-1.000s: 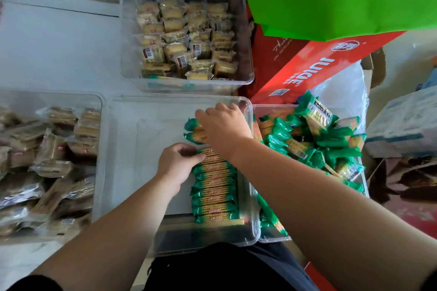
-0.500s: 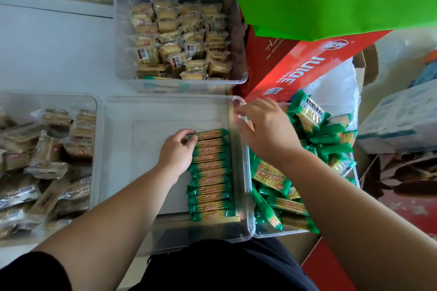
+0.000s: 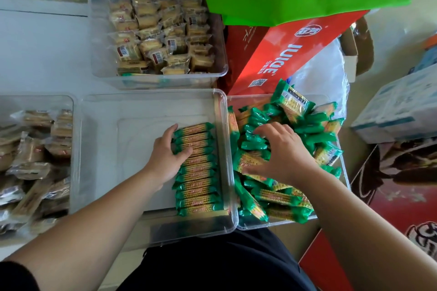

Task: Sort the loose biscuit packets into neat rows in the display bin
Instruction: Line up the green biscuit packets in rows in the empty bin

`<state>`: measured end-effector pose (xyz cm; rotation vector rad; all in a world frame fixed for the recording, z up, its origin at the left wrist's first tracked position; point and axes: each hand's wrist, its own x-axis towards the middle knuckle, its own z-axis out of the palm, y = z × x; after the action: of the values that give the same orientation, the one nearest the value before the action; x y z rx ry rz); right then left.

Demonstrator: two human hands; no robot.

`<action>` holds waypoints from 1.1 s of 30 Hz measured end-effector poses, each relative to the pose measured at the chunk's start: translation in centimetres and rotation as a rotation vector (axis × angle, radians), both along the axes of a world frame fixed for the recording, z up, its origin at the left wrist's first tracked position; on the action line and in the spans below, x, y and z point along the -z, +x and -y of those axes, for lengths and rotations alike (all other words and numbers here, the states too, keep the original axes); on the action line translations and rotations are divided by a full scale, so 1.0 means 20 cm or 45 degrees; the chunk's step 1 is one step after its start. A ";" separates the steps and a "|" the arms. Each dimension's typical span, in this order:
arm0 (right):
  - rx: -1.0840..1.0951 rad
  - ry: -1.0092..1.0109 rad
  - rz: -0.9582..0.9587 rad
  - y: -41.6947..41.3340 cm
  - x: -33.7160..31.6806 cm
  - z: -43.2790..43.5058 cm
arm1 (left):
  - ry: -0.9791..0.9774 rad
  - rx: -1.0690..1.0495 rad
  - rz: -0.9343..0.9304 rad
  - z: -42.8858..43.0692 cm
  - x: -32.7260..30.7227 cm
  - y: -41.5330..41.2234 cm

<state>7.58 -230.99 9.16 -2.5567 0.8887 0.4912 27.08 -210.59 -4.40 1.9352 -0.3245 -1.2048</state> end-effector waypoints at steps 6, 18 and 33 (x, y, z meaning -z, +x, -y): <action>-0.046 -0.002 -0.025 -0.03 0.05 -0.06 | -0.036 -0.036 0.075 0.01 0.00 0.00; -0.066 -0.025 0.009 0.01 0.00 -0.05 | -0.022 -0.045 0.060 0.09 0.01 0.05; -0.063 0.003 0.338 -0.29 -0.08 -0.28 | -0.026 0.000 0.234 0.01 0.08 -0.04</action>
<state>1.87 -225.34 10.77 -2.5691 0.7301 0.1597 26.31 -210.85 -6.04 2.0327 -0.4305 -1.0211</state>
